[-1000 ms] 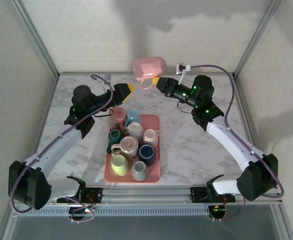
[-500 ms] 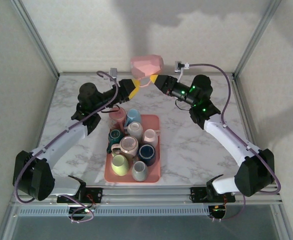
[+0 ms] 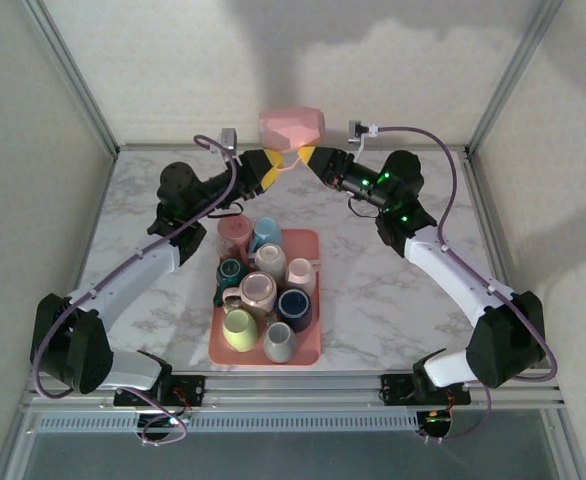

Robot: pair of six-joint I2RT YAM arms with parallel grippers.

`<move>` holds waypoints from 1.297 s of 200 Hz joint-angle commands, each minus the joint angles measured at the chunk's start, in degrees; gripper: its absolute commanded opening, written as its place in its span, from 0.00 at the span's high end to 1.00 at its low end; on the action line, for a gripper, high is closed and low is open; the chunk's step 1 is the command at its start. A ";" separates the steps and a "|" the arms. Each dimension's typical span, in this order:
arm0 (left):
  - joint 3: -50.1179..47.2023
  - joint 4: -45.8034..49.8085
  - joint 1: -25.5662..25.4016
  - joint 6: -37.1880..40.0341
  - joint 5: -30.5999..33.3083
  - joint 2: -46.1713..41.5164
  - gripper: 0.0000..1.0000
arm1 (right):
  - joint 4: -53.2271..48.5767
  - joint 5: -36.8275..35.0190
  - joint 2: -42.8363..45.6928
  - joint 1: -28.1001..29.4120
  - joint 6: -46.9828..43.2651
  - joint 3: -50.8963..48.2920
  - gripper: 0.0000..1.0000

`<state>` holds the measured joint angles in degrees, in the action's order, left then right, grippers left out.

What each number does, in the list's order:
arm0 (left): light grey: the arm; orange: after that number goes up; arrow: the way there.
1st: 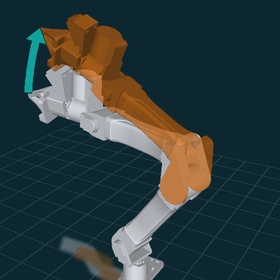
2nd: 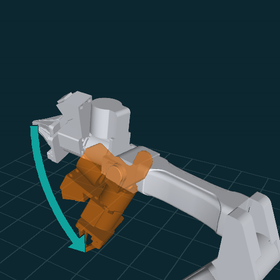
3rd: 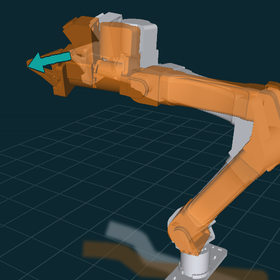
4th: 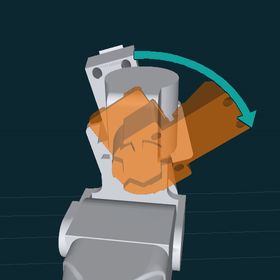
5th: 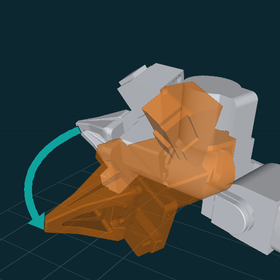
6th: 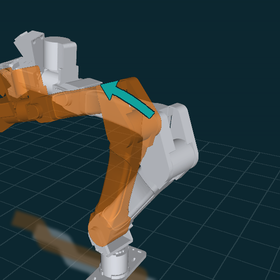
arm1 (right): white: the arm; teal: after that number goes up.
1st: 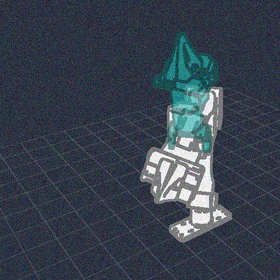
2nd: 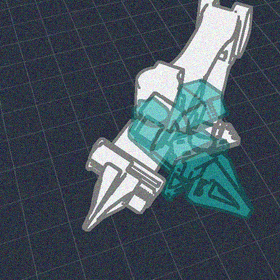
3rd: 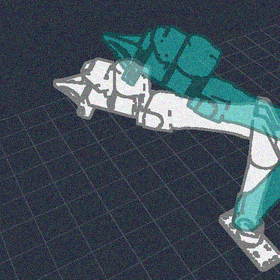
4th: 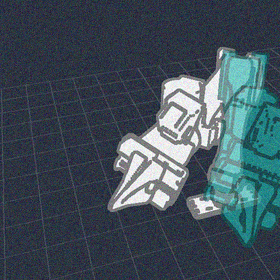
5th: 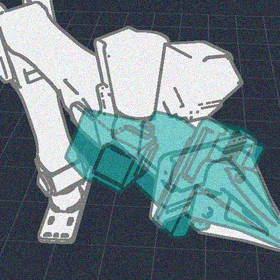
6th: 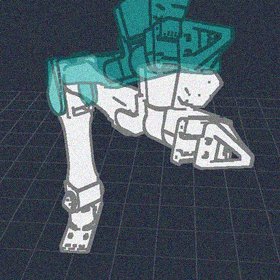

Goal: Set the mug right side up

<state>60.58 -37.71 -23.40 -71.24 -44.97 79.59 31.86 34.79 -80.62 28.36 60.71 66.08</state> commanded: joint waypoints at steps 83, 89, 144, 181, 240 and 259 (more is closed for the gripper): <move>2.09 -5.43 -1.40 -0.85 0.47 1.13 0.72 | 8.88 2.65 0.38 0.13 1.69 0.01 1.00; 2.09 -5.53 -1.41 -0.75 0.58 1.09 0.75 | 8.92 2.58 0.42 0.15 1.69 0.01 1.00; 2.00 -5.20 -1.74 1.60 1.46 0.22 1.00 | 8.75 2.34 0.20 0.14 1.74 -0.08 1.00; 1.83 -4.56 -1.77 4.21 2.82 -0.83 1.00 | 8.32 1.97 0.12 0.17 1.76 -0.25 1.00; 2.04 -7.24 -2.41 7.14 3.90 -1.72 1.00 | 6.57 0.52 0.67 0.14 1.45 -0.52 0.75; 2.09 -8.41 -2.51 7.80 4.47 -2.06 1.00 | 5.56 0.46 1.12 0.14 0.58 -0.81 0.65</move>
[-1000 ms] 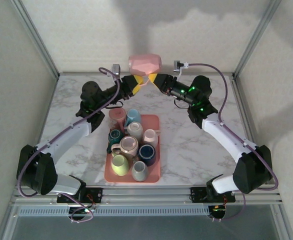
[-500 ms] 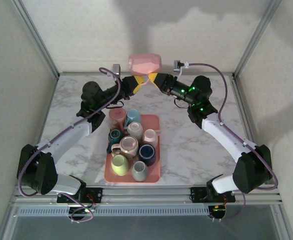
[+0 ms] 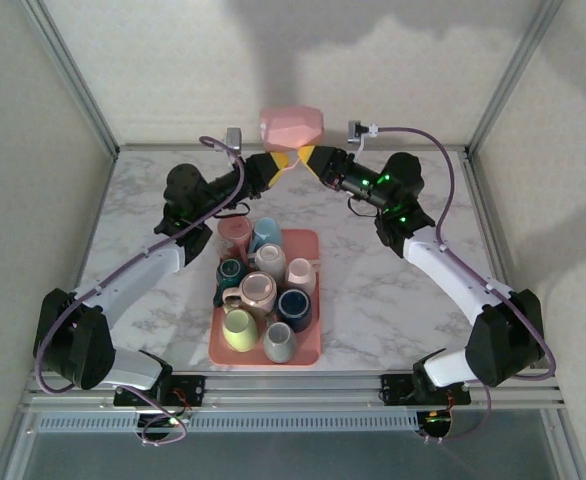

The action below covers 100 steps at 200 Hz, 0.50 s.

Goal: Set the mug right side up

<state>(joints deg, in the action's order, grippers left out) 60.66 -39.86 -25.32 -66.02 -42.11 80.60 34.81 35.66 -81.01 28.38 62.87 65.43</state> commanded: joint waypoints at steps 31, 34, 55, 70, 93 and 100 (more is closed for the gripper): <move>2.35 -4.87 -0.69 6.54 3.38 -4.43 1.00 | -0.35 -0.97 3.51 -0.06 -4.46 -1.22 0.47; 2.42 -4.66 -0.66 6.86 3.47 -4.54 1.00 | -0.93 -1.14 3.84 -0.19 -4.96 -1.37 0.46; 3.08 -2.11 -0.69 9.57 3.79 -5.01 1.00 | -5.58 -2.38 6.07 -0.69 -8.14 -2.39 0.41; 4.33 2.16 -0.69 12.53 4.29 -5.15 1.00 | -9.80 -3.02 7.30 -0.96 -10.67 -2.50 0.40; 7.06 11.03 -0.67 19.32 5.81 -5.55 1.00 | -16.90 -4.44 9.21 -1.27 -14.70 -2.59 0.40; 7.91 13.87 -0.69 21.62 6.69 -5.62 1.00 | -18.43 -4.80 9.74 -1.35 -15.73 -2.67 0.40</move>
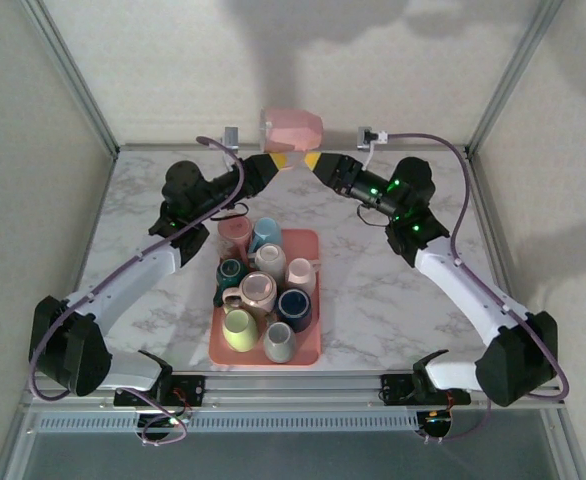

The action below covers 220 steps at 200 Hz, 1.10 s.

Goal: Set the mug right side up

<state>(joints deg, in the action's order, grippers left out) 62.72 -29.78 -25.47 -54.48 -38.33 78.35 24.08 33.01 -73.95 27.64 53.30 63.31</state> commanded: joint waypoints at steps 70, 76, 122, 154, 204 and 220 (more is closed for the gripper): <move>12.93 25.82 -0.58 26.89 12.81 -2.94 1.00 | -19.98 -6.57 5.29 -1.11 -13.31 0.18 0.42; 13.17 26.83 -0.52 27.75 13.50 -2.86 1.00 | -21.12 -6.81 5.31 -1.14 -13.75 0.43 0.42; 15.18 33.41 -0.52 32.25 19.45 -1.22 1.00 | -33.93 -10.05 3.60 -1.17 -18.74 4.68 0.44; 16.79 37.70 -0.45 33.94 24.40 0.85 1.00 | -41.65 -11.77 2.15 -1.21 -21.58 7.42 0.44; 19.57 43.81 -0.20 36.72 34.26 4.84 1.00 | -48.12 -12.63 0.18 -1.19 -24.90 9.50 0.41; 20.58 45.63 0.32 38.26 37.81 6.25 1.00 | -49.41 -12.27 -0.60 -1.30 -26.14 9.95 0.40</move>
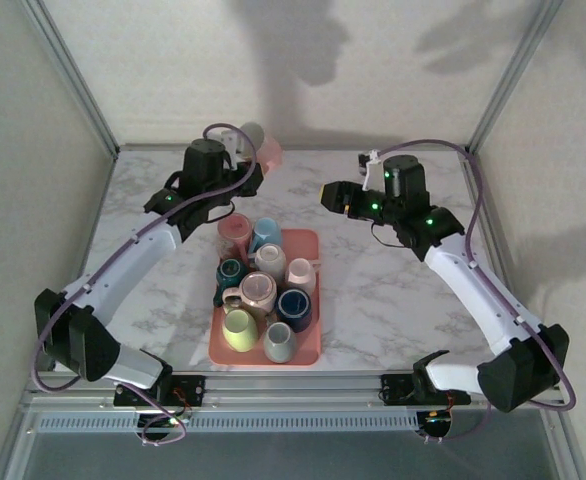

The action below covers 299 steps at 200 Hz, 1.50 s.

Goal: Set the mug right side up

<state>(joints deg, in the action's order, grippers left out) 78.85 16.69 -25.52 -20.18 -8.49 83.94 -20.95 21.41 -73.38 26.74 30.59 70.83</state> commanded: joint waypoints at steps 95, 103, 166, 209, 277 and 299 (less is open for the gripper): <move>6.69 3.70 12.88 8.30 14.44 8.94 1.00 | -5.43 5.07 -4.75 -2.81 -4.83 3.76 0.38; 6.73 3.76 14.16 8.47 14.94 9.60 1.00 | -5.42 5.28 -5.01 -2.98 -4.77 3.85 0.38; 8.67 1.86 23.92 9.68 15.66 17.19 1.00 | -5.69 6.07 -6.92 -3.49 -5.21 4.44 0.38; 11.09 -1.33 29.02 9.37 14.74 23.31 1.00 | -5.10 6.91 -9.15 -3.96 -5.02 5.17 0.38; 16.03 -3.31 33.33 10.52 12.36 32.13 1.00 | -4.11 8.99 -13.31 -4.47 -5.20 7.35 0.38; 17.90 -2.12 34.10 11.21 11.58 34.20 1.00 | -3.34 9.66 -13.80 -4.50 -4.88 7.30 0.38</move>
<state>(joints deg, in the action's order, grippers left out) 92.31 18.50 7.75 -10.74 3.79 117.23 -25.93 28.88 -86.56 22.63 26.15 76.29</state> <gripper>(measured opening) 0.174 0.622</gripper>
